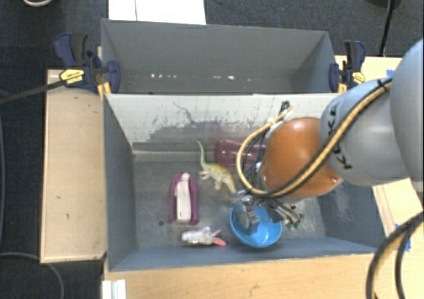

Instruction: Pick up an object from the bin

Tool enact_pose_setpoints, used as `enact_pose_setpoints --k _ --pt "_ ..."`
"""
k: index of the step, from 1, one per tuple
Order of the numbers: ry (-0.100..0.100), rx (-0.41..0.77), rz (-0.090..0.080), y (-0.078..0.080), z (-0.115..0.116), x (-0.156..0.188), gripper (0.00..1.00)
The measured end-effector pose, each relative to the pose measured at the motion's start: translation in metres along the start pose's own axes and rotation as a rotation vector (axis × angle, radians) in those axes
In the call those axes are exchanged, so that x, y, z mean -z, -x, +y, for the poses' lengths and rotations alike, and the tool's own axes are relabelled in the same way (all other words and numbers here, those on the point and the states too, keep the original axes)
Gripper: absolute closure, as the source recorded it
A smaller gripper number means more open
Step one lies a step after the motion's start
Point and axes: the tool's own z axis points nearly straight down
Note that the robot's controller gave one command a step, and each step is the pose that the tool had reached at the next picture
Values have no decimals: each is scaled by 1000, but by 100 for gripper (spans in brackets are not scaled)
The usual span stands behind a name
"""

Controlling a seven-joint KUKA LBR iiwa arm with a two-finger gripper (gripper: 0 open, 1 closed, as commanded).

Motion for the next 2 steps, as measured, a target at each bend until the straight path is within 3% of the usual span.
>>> enact_pose_setpoints --k 1,2 --pt "0 45 -3 12 8 118 100" --pt "0 43 -3 12 8 118 100"
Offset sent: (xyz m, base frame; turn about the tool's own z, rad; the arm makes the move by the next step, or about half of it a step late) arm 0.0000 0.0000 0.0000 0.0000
